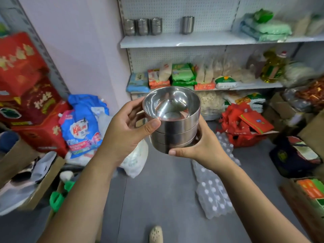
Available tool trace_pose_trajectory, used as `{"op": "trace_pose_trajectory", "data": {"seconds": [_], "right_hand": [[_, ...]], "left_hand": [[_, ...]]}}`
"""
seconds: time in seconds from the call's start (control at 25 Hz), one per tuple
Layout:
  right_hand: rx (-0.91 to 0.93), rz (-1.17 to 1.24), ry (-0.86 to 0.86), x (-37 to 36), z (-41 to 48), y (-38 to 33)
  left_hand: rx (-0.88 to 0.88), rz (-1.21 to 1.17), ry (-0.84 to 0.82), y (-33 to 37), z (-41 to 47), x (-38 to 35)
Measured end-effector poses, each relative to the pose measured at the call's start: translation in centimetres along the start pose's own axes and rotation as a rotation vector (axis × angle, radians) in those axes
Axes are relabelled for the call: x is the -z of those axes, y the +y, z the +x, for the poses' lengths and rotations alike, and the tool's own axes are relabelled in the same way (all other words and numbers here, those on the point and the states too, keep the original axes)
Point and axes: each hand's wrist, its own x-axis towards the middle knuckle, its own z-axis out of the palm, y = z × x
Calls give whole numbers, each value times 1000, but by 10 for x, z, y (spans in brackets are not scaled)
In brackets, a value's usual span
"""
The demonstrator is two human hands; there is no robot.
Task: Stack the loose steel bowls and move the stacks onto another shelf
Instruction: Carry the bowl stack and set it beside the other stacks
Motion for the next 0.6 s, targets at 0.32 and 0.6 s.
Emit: {"op": "trace_pose_trajectory", "data": {"seconds": [0.32, 0.6], "right_hand": [[-15, -7, 120, 2, 151, 26], [-53, -65, 99, 45, 260, 77]], "left_hand": [[-8, 72, -110, -36, 171, 44], [68, 109, -105, -91, 291, 38]]}}
